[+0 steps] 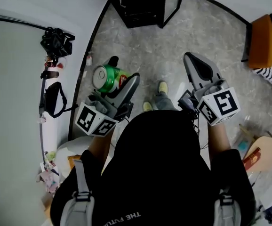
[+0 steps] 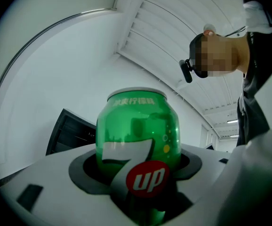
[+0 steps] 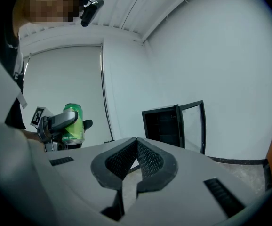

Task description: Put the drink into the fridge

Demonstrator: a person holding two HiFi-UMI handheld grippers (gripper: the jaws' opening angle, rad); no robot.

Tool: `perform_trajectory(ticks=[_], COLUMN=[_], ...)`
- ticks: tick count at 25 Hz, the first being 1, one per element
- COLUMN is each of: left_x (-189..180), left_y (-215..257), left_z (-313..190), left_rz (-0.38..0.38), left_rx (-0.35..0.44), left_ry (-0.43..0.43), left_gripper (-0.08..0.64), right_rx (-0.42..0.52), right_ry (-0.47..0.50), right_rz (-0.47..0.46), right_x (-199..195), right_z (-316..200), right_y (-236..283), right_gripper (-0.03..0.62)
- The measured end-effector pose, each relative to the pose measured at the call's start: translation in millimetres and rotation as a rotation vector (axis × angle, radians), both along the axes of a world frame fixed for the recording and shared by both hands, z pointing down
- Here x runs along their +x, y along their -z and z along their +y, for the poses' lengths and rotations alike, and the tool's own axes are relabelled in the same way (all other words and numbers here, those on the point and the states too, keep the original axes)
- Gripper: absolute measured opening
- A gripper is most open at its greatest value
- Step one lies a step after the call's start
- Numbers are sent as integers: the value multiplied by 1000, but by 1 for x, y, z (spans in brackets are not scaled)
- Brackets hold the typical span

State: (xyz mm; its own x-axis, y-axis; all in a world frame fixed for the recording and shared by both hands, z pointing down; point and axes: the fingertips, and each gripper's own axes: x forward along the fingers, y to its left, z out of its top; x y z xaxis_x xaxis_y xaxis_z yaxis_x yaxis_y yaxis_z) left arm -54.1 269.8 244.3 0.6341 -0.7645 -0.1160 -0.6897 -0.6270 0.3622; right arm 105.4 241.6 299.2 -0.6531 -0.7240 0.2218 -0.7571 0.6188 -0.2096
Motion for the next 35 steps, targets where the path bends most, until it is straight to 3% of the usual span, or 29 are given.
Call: perform_trajectory(ticks=[10, 22, 35], left_x=[23, 23, 27], left_y=[0, 5, 4], left_z=[-43, -84, -87], left_rz=[-38, -52, -47], left_rx=[-9, 0, -5], left_ry=[7, 70, 80], left_gripper=[342, 342, 342], right_rx=[-24, -36, -48], right_ry=[0, 50, 64], right_rz=[-32, -60, -60], right_x=[23, 17, 17], right_z=[-41, -85, -88], right_y=[-12, -16, -16], right_gripper=[14, 14, 14])
